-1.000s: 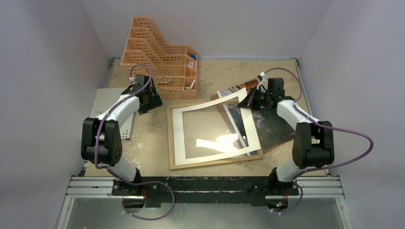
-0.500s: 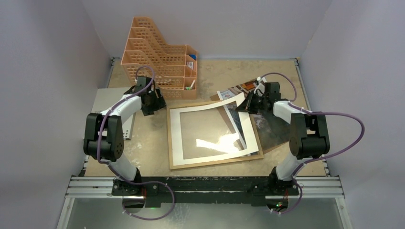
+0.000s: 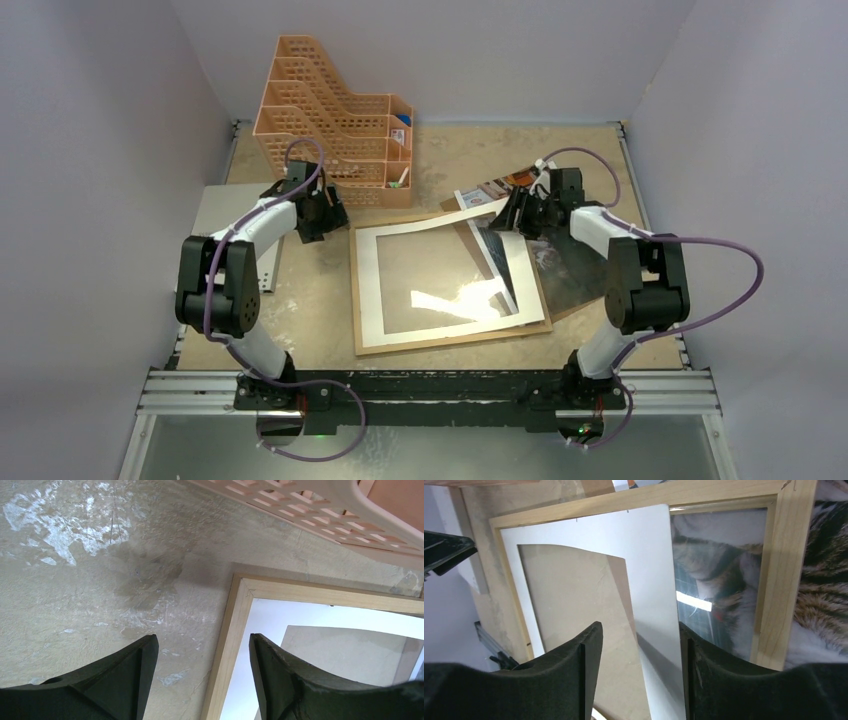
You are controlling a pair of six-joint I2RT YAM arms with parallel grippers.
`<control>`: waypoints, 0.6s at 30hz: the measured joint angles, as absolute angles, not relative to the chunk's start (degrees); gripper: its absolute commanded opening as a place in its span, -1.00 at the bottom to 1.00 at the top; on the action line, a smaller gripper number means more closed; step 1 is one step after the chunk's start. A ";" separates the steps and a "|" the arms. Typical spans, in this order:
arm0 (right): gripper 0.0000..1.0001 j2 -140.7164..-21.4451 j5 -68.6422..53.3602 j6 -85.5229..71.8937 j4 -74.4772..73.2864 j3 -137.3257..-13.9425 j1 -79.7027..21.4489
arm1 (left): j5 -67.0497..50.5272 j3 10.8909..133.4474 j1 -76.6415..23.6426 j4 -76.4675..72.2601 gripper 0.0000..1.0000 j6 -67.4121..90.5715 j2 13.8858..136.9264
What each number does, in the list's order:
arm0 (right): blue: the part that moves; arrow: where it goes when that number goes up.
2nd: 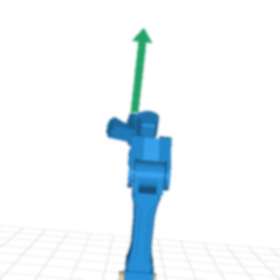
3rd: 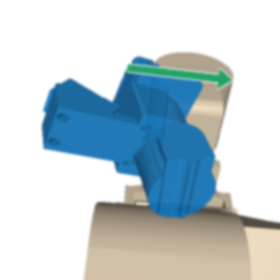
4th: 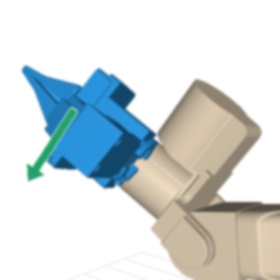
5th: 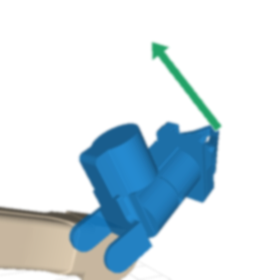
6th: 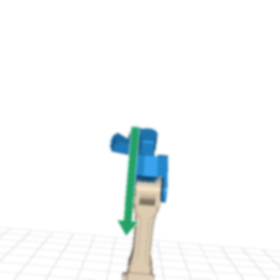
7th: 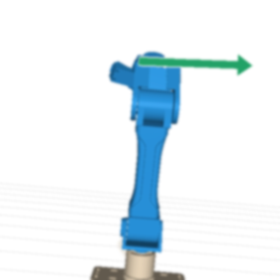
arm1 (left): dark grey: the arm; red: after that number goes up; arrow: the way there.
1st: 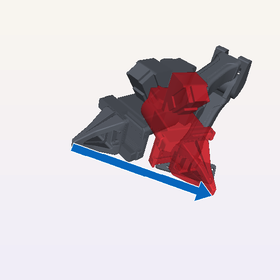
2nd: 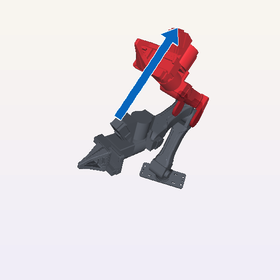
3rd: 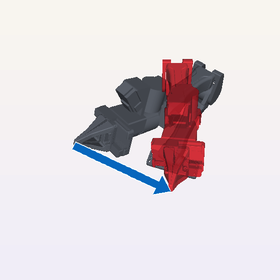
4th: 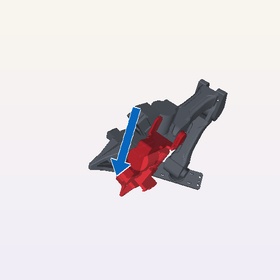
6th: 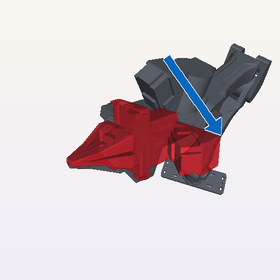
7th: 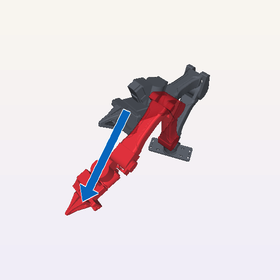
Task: Put the photo into the frame
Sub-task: Place the photo frame item in the photo frame.
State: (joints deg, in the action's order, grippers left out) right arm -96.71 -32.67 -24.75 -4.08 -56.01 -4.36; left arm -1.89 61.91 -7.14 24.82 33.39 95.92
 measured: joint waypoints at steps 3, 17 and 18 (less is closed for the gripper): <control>0.35 -96.68 -29.39 -24.16 -5.80 -57.10 -5.45 | -1.69 61.78 -7.14 24.49 0.39 33.36 96.07; 0.20 -93.34 -7.86 -21.54 -21.58 -64.38 -6.26 | -0.99 60.42 -7.14 23.16 0.39 33.41 96.64; 0.11 -93.01 -7.38 -21.37 -21.67 -64.75 -6.26 | -0.99 60.38 -7.14 23.14 0.39 33.41 96.64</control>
State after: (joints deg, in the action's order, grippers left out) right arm -93.01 -7.38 -21.37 -21.67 -64.75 -6.26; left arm -0.99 60.38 -7.14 23.14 33.41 96.64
